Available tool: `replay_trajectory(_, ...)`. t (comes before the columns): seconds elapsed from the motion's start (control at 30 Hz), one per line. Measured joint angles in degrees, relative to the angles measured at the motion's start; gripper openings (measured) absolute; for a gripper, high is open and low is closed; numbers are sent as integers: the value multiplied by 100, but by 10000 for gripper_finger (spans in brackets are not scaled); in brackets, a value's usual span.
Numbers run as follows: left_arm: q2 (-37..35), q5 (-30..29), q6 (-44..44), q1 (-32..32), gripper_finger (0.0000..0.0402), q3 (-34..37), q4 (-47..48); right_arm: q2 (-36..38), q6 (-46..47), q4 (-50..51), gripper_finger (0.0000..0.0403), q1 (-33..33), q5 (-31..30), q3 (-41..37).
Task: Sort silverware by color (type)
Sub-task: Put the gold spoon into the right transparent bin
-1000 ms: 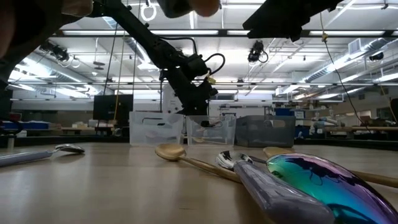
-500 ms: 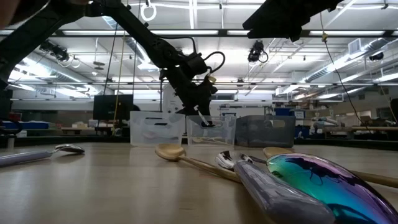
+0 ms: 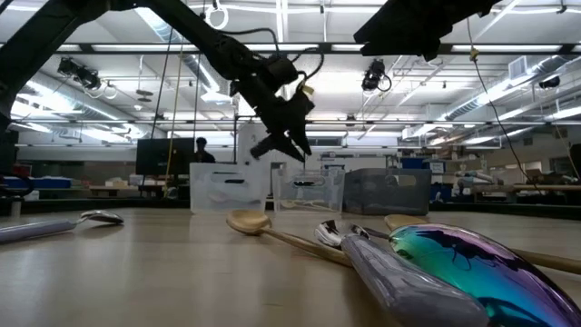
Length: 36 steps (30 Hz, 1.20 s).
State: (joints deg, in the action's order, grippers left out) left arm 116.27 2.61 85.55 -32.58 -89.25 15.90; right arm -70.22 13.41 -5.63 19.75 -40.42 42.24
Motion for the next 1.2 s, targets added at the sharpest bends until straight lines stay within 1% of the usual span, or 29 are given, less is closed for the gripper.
replay_trajectory(0.13, -247, -4, -299, 76, 120, 0, -41, 0, 1, -2, 203, 6, 0, 0)
replay_trajectory(0.4, -737, -35, -895, 425, 106, -4, -58, 14, 2, 30, 203, 25, 2, 0)
replay_trajectory(0.6, -1085, -292, -1516, 656, 105, 0, 437, 235, 72, 124, 203, 86, 187, -2)
replay_trajectory(0.7, -1247, -412, -2254, 770, 105, 0, 705, 411, 294, 274, 203, 85, 374, -2)
replay_trajectory(0.87, -1452, -419, -4169, 917, 105, -7, 1077, 677, 688, 632, 203, 49, 962, 0)
replay_trajectory(0.93, -1496, -416, -4736, 982, 105, -7, 1190, 749, 851, 732, 203, 25, 1151, 0)
replay_trajectory(1.07, -1604, -386, -5306, 1130, 105, -7, 1482, 800, 998, 760, 203, 6, 1274, 2)
replay_trajectory(1.13, -1668, -287, -5476, 1215, 105, 4, 1673, 804, 1105, 795, 203, 6, 1305, 2)
replay_trajectory(1.2, -1738, -145, -5612, 1301, 105, -2, 1640, 801, 1232, 808, 203, 4, 1331, 2)
